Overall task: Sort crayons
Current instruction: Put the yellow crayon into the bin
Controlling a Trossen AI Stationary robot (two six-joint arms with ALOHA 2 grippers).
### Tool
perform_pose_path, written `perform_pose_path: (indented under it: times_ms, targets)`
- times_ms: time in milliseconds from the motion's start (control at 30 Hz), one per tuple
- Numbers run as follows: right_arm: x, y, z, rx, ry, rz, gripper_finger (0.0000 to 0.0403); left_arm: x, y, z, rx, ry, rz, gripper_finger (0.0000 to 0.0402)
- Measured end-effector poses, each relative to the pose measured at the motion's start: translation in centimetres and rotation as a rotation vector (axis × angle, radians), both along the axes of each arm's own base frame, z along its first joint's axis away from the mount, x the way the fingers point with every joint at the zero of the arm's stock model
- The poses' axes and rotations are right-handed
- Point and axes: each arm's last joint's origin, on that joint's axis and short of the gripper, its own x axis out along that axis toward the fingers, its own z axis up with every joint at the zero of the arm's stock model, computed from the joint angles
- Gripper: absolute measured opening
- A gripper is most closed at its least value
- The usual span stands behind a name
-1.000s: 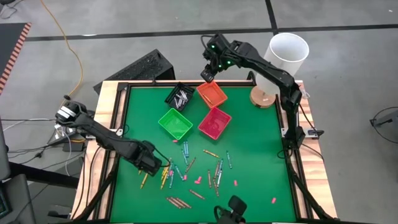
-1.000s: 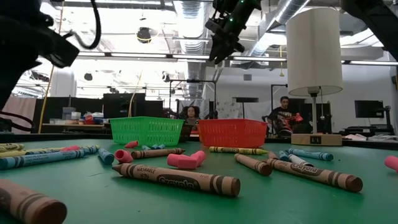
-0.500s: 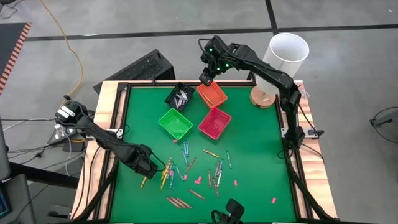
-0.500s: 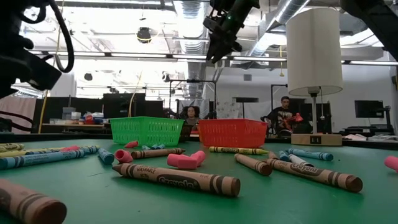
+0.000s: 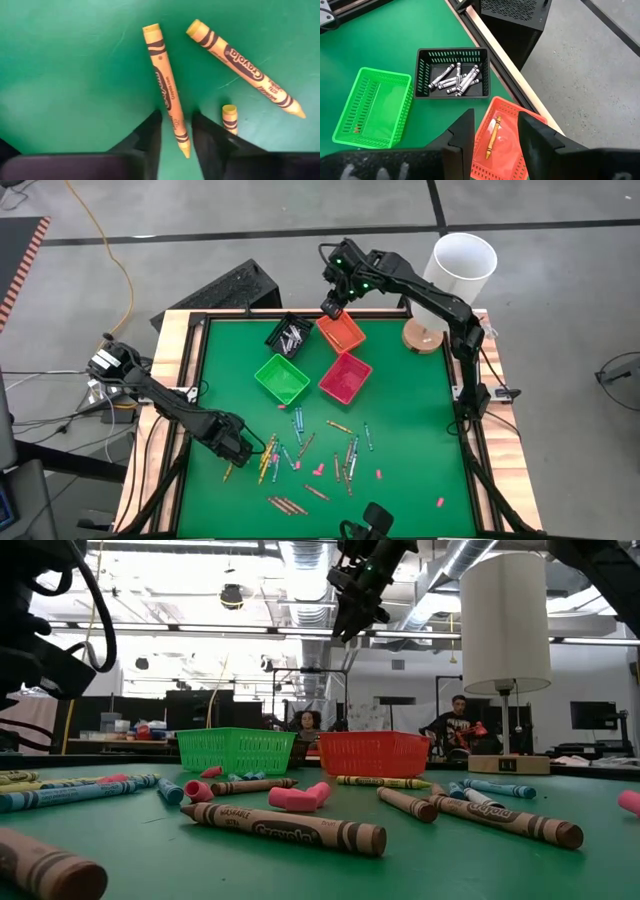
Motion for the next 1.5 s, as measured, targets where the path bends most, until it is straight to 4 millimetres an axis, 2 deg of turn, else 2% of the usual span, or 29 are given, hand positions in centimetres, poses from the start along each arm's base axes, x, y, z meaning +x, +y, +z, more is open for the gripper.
perform_pose_path:
  times_ms: [167,467,667,833,933,1067,1200,1333,1500]
  targets:
    - [0.0,0.0,0.0,0.000,0.000,0.000,0.0143,0.0,0.0,0.0,0.008,-0.006,-0.011,0.0012]
    - [-0.1,0.1,0.2,0.001,-0.008,0.004,0.0143,0.5,-0.2,0.6,0.015,-0.034,-0.008,0.0005]
    - [-1.2,1.0,2.4,-0.002,-0.111,0.055,0.0143,1.7,0.0,2.9,0.041,-0.179,0.045,0.0002]
    - [-3.0,2.3,5.5,-0.023,-0.241,0.103,0.0143,2.2,1.0,6.2,0.089,-0.371,0.118,0.0002]
    - [-4.4,3.7,7.7,-0.025,-0.349,0.178,0.0143,2.0,2.0,8.8,0.172,-0.536,0.177,0.0001]
    - [-6.3,5.7,10.5,-0.056,-0.477,0.251,0.0143,1.3,3.7,12.6,0.371,-0.786,0.241,0.0001]
    - [-7.8,7.9,12.6,-0.089,-0.570,0.312,0.0143,0.7,5.1,16.3,0.596,-0.998,0.234,0.0001]
    - [-8.2,9.8,13.6,-0.101,-0.620,0.365,0.0143,0.8,6.1,19.4,0.749,-1.127,0.150,0.0000]
    - [-7.0,11.6,14.0,-0.096,-0.672,0.453,0.0146,1.3,7.1,23.0,0.876,-1.252,0.058,0.0000]
